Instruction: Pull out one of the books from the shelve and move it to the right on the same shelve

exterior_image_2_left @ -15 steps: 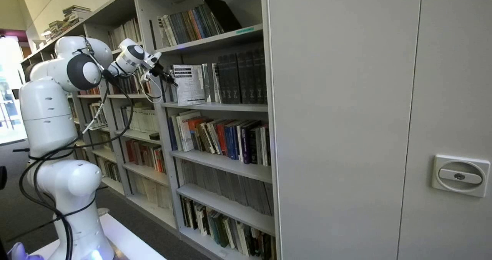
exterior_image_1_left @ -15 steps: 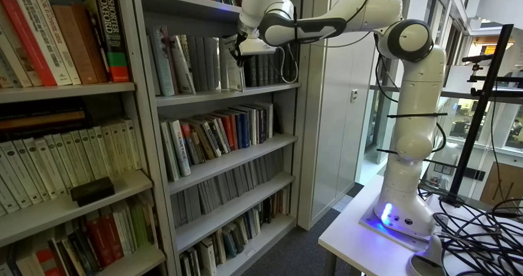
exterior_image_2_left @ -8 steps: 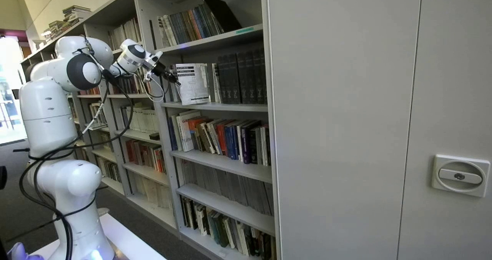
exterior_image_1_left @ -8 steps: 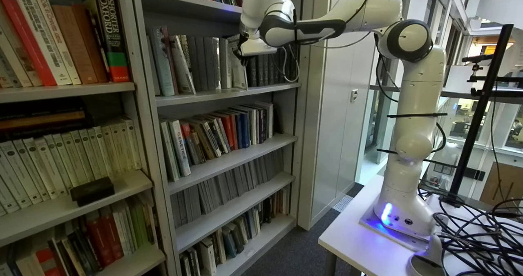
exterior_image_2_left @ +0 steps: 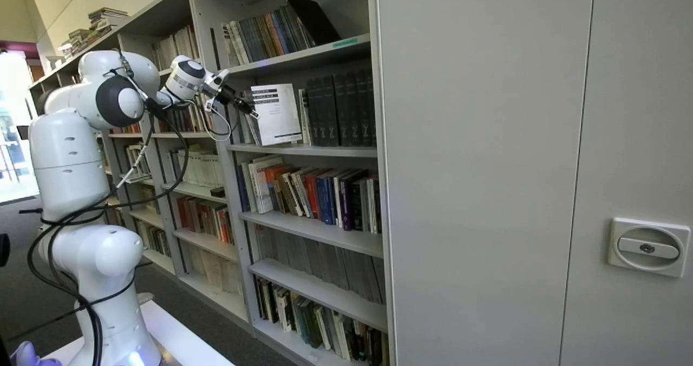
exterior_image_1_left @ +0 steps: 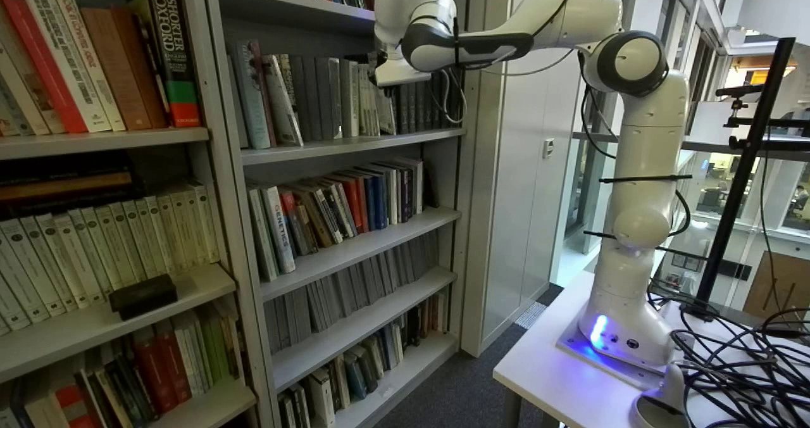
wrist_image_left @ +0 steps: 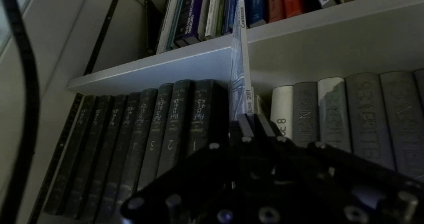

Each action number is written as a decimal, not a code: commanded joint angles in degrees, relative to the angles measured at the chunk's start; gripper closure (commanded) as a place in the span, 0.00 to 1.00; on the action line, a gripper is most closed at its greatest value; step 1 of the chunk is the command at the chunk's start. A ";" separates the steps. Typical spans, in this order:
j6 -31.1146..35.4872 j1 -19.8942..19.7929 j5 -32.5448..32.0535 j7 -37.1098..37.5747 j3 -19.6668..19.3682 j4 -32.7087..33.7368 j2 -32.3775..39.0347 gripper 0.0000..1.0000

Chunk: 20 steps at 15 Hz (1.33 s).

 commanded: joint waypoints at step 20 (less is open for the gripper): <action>-7.85 4.15 -6.42 -0.93 -1.00 16.25 12.47 0.98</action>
